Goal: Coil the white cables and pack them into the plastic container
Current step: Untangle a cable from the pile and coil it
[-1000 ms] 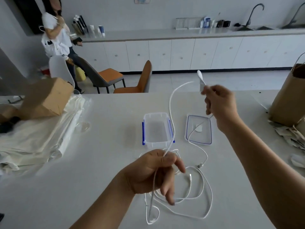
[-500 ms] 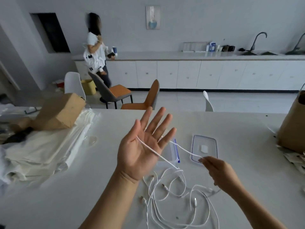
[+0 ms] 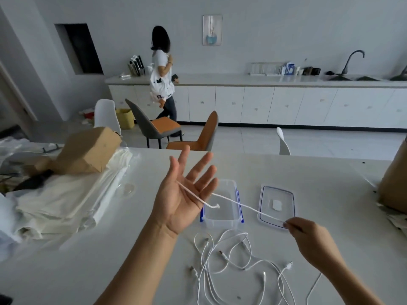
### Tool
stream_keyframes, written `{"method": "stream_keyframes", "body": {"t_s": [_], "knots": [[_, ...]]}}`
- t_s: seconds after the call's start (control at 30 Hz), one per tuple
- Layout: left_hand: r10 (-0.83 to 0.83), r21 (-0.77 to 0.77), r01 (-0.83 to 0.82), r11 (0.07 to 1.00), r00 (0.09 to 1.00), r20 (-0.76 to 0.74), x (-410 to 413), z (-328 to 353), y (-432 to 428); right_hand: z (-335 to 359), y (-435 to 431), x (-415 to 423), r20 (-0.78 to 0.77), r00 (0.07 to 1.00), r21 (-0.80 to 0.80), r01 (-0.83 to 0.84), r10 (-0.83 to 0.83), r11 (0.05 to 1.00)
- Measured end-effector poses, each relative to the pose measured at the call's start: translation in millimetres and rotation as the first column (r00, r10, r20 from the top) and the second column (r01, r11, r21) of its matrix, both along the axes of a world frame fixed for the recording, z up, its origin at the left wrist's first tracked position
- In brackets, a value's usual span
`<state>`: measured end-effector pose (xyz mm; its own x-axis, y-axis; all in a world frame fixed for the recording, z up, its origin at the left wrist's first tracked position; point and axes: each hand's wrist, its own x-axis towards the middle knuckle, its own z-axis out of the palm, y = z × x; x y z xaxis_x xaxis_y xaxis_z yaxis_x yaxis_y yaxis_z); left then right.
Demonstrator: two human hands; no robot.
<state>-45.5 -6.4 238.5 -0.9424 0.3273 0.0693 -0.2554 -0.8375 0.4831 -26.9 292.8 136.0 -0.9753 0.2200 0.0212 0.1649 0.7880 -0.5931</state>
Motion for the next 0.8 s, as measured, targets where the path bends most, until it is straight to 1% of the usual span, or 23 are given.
{"method": "stream_keyframes", "body": {"t_s": [0.03,0.1,0.13,0.17,0.2,0.23,0.27,0.3,0.33,0.37,0.4,0.43,0.47,0.5,0.53,0.57,0.6,0.63,0.67,0.7,0.73,0.77,0.8], "knots": [[-0.017,-0.032,0.018,0.999,0.999,0.045,3,0,-1,-1,4,-5,-0.029,0.998,0.039,0.057,-0.056,0.998],[-0.118,-0.121,0.127,0.984,0.990,0.077,8,-1,1,-3,14,-16,-0.053,0.984,0.088,0.173,-0.169,0.981],[-0.169,-0.163,0.179,0.970,0.983,0.075,9,-2,3,-5,19,-20,-0.032,0.979,0.102,0.202,-0.200,0.974],[-0.200,-0.215,0.212,0.953,0.977,0.074,10,-2,6,-7,22,-22,0.021,0.979,0.141,0.198,-0.203,0.970],[-0.206,-0.283,0.220,0.934,0.975,0.078,10,-2,7,-10,22,-23,0.096,0.982,0.215,0.137,-0.160,0.967],[-0.207,-0.343,0.225,0.912,0.974,0.089,11,-2,10,-12,20,-22,0.161,0.984,0.290,0.022,-0.071,0.957],[-0.217,-0.390,0.243,0.888,0.970,0.110,13,-2,15,-11,14,-19,0.166,0.985,0.316,-0.105,0.054,0.943],[-0.239,-0.423,0.279,0.862,0.960,0.145,16,-1,22,-7,3,-16,0.094,0.971,0.267,-0.238,0.220,0.934],[-0.272,-0.452,0.325,0.830,0.945,0.180,20,-2,30,4,-13,-10,-0.024,0.921,0.151,-0.381,0.389,0.912],[-0.314,-0.488,0.375,0.788,0.927,0.205,24,-3,39,21,-33,-4,-0.142,0.840,-0.014,-0.530,0.523,0.848],[-0.354,-0.533,0.414,0.738,0.910,0.217,28,-4,47,35,-53,-2,-0.218,0.755,-0.199,-0.655,0.618,0.729],[-0.393,-0.582,0.444,0.682,0.893,0.221,31,-4,54,46,-70,0,-0.243,0.694,-0.351,-0.714,0.678,0.606],[-0.425,-0.626,0.463,0.628,0.877,0.223,33,-4,57,54,-80,0,-0.235,0.672,-0.434,-0.719,0.702,0.543],[-0.441,-0.664,0.469,0.582,0.868,0.228,33,-3,57,61,-84,-1,-0.222,0.671,-0.448,-0.715,0.707,0.537],[-0.433,-0.707,0.455,0.541,0.872,0.230,32,-2,53,67,-83,-2,-0.208,0.678,-0.436,-0.709,0.705,0.554],[-0.396,-0.758,0.415,0.503,0.890,0.225,30,0,47,70,-77,-2,-0.177,0.695,-0.431,-0.691,0.697,0.580],[-0.334,-0.800,0.359,0.481,0.919,0.211,27,-1,38,70,-69,-2,-0.136,0.724,-0.467,-0.649,0.676,0.601],[-0.233,-0.827,0.277,0.489,0.955,0.182,24,-3,29,70,-60,-2,-0.085,0.770,-0.525,-0.574,0.633,0.628],[-0.084,-0.838,0.153,0.523,0.988,0.128,20,-9,20,70,-52,-1,-0.035,0.821,-0.590,-0.477,0.570,0.651],[0.108,-0.841,-0.025,0.541,0.993,0.039,16,-19,10,72,-46,0,0.006,0.870,-0.635,-0.377,0.493,0.675],[0.298,-0.828,-0.222,0.515,0.952,-0.070,14,-27,4,72,-41,1,0.037,0.912,-0.654,-0.286,0.408,0.700],[0.442,-0.806,-0.377,0.456,0.882,-0.163,15,-32,1,75,-39,3,0.067,0.942,-0.649,-0.209,0.329,0.731],[0.516,-0.787,-0.465,0.404,0.827,-0.223,20,-34,1,76,-40,3,0.090,0.961,-0.649,-0.144,0.263,0.747]]}}
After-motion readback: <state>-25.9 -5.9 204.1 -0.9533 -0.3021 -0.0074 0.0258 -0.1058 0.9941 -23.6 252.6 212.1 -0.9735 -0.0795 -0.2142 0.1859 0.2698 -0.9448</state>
